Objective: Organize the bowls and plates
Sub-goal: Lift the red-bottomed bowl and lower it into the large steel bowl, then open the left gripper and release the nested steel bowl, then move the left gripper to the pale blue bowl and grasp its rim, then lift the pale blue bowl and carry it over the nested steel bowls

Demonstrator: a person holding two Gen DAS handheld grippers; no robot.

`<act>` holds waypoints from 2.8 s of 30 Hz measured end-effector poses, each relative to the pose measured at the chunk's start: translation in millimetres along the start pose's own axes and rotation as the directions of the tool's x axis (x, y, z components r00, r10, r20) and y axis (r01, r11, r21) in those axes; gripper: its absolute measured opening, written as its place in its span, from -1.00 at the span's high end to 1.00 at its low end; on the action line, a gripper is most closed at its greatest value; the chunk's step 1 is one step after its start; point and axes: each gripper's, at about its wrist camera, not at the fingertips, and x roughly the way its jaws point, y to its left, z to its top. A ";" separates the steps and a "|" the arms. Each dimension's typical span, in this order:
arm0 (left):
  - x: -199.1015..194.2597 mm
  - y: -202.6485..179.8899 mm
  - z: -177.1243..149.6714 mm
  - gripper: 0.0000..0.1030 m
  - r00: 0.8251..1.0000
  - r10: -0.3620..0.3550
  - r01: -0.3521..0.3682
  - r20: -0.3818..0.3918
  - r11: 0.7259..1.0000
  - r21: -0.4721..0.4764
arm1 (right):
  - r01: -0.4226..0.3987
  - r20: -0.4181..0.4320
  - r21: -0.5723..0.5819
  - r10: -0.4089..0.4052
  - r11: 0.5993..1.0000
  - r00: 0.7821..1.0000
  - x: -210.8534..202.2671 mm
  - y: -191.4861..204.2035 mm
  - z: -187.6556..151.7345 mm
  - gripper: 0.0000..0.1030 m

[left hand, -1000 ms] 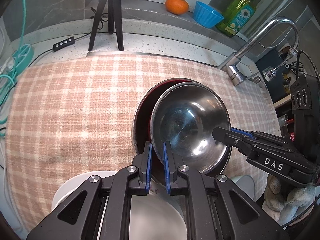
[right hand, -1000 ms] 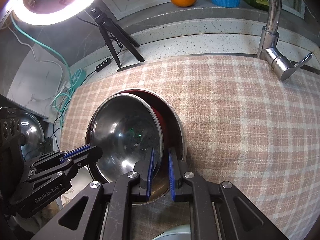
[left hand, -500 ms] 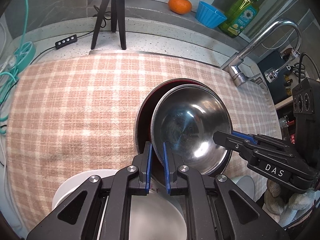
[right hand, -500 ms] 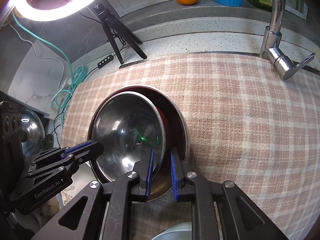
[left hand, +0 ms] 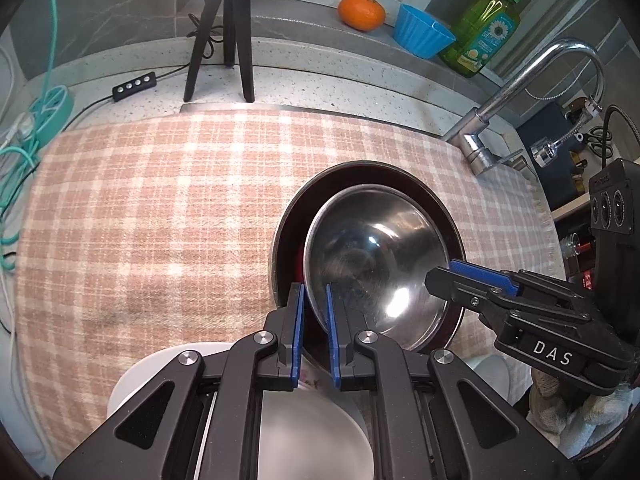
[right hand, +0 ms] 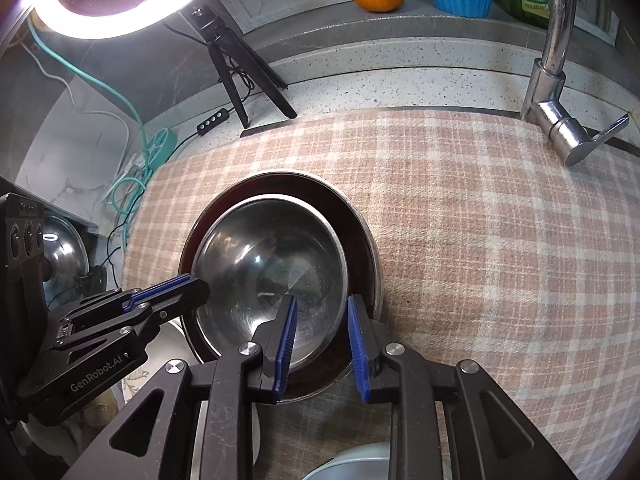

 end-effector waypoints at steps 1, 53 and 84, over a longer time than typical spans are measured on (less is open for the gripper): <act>-1.1 0.1 0.2 0.83 1.000 0.004 -0.004 0.004 1.000 0.001 | 0.001 0.001 0.000 -0.001 1.000 1.000 -0.5 -0.7 0.6 0.53; -29.7 -58.7 -96.8 0.81 0.988 -0.142 0.142 -0.061 0.990 -0.006 | 0.012 0.101 0.106 -0.022 0.994 0.995 -80.9 -71.5 -120.6 0.52; 9.8 -87.3 -110.4 0.82 0.983 -0.133 0.135 -0.124 0.991 0.008 | -0.030 0.010 0.132 0.029 0.991 1.000 -50.6 -86.8 -145.2 0.68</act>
